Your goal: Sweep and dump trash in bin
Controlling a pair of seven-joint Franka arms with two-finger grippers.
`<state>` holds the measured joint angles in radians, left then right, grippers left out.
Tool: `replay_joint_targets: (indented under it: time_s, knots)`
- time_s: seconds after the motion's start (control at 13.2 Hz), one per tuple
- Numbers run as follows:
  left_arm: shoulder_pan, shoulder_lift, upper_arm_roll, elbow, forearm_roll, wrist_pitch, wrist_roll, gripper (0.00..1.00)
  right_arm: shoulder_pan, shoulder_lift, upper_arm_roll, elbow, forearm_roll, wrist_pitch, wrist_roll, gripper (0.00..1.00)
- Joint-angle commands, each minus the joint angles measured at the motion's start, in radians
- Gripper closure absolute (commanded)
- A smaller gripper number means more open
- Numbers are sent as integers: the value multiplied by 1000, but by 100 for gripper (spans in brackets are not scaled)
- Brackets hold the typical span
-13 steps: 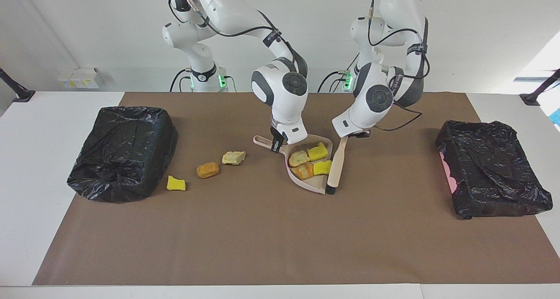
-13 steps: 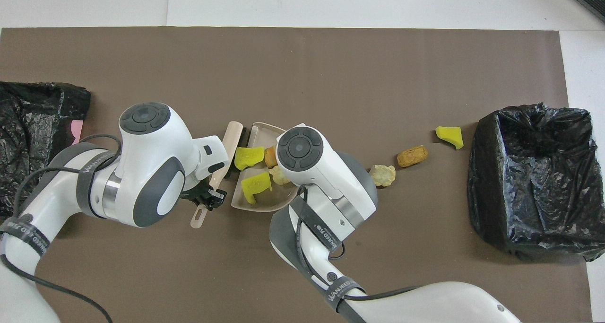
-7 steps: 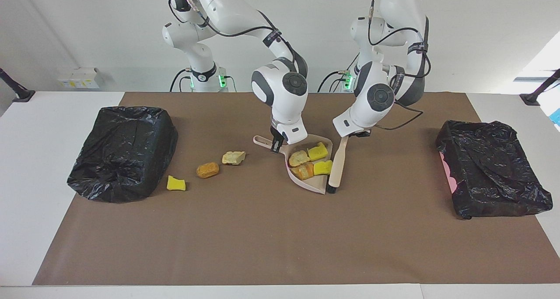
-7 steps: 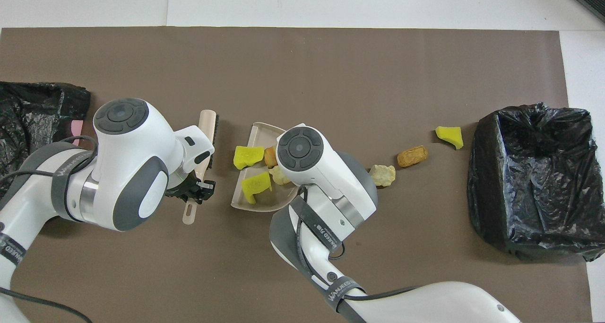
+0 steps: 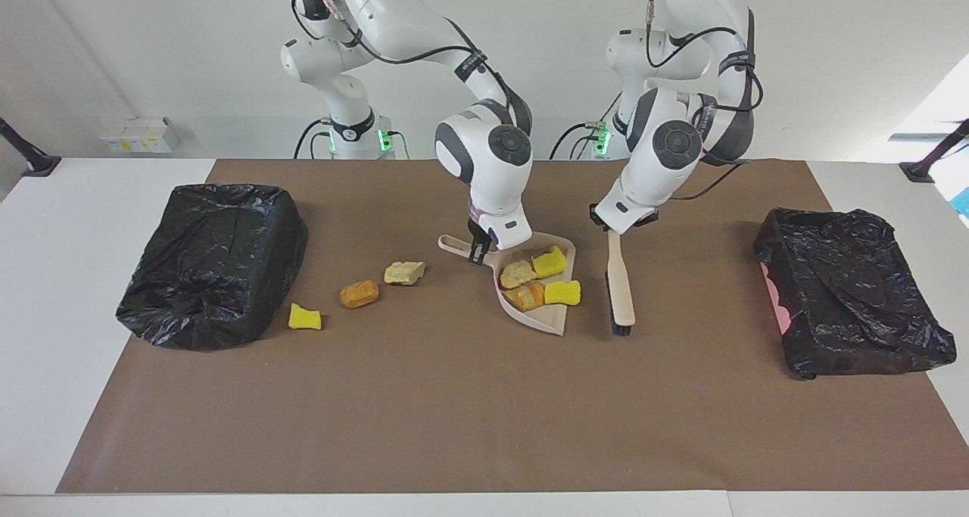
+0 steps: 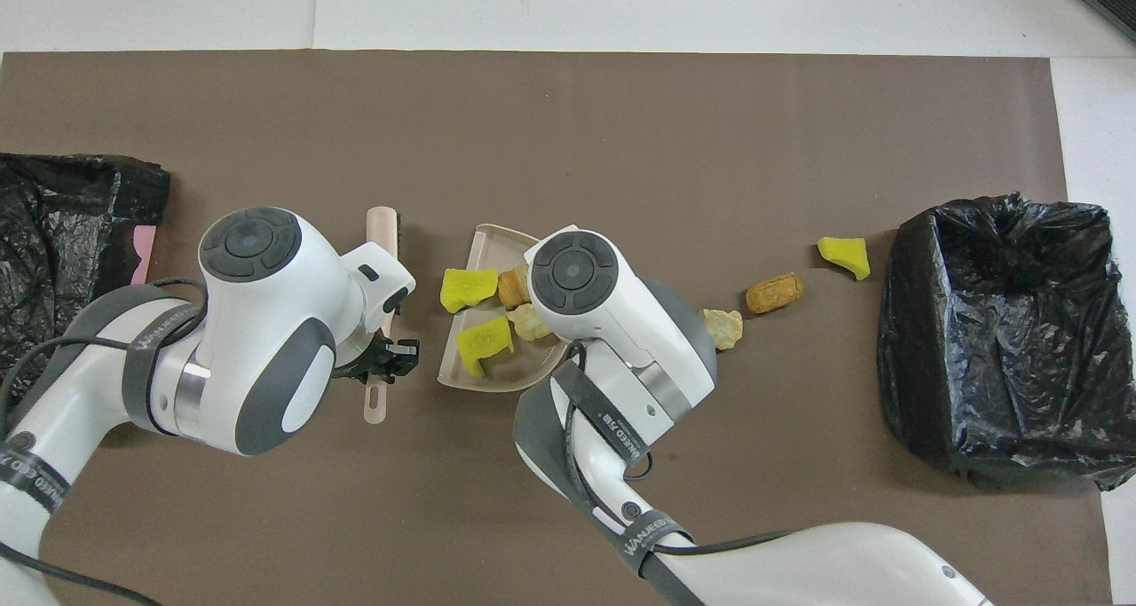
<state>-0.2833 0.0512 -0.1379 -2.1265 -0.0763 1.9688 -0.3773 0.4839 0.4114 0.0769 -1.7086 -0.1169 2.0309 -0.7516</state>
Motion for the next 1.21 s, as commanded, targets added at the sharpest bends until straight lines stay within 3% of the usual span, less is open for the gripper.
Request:
replay_joint_targets:
  time_s: [0.0, 0.45, 0.6, 1.13]
  knots:
    - [-11, -50, 0, -46, 16, 21, -26, 100, -44, -20, 11, -6, 45, 23, -83, 100]
    - [-13, -118, -159, -125, 0, 10, -228, 100, -175, -78, 9, 9, 163, -33, -348, 100]
    - [-16, -158, -212, -168, -89, 12, -242, 100, -243, -106, 9, 18, 181, -108, -457, 100]
    - [-49, -436, -420, -452, -354, 116, -258, 100, -500, -146, 9, 72, 181, -342, -796, 100]
